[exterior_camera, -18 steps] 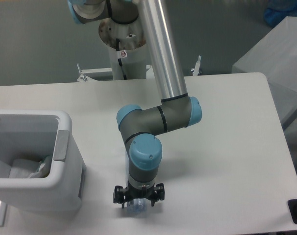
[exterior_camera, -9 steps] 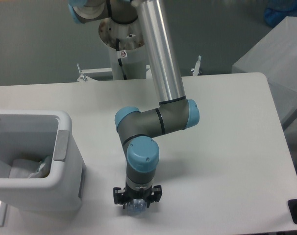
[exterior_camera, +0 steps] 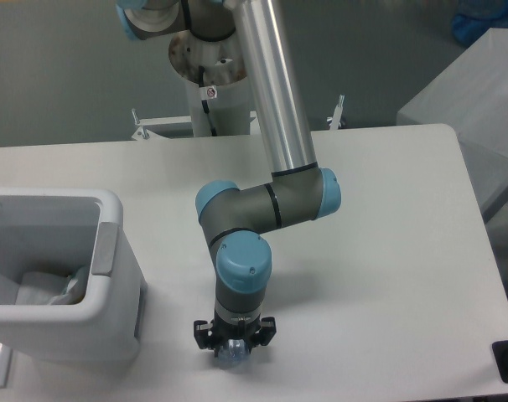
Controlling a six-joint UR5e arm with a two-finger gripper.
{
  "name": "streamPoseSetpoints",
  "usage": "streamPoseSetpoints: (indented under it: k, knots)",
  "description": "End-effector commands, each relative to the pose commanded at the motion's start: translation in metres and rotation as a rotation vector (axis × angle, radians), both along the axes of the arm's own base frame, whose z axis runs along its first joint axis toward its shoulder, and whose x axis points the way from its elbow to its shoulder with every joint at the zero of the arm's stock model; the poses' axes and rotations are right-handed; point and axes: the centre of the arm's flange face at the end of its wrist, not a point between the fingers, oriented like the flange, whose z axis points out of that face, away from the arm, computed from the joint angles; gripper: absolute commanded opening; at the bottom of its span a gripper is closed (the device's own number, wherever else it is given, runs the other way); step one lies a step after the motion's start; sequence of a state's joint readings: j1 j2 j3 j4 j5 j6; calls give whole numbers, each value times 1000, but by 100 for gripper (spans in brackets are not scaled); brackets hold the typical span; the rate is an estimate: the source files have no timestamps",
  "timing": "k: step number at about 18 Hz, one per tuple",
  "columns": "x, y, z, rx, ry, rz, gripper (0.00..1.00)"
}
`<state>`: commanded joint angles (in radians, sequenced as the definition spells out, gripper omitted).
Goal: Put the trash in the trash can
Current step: 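Lower the gripper around the bottle's cap end and close it, then lift the bottle and carry it over the white bin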
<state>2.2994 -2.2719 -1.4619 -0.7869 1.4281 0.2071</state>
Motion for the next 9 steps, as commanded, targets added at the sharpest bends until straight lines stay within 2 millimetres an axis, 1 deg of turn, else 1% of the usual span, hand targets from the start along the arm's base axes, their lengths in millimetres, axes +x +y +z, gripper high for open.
streamPoseSetpoints:
  k: [1, 2, 3, 5, 6, 7, 9]
  knots:
    - [-3, -1, 10, 10, 9, 5, 61]
    - [-8, -2, 28, 34, 29, 10, 61]
    - [-18, -6, 54, 67, 53, 23, 61]
    - [-43, -13, 118, 153, 125, 65, 61]
    - [-53, -13, 146, 200, 155, 74, 61]
    - [-60, -11, 168, 252, 170, 73, 61]
    - [-71, -10, 199, 342, 198, 69, 61]
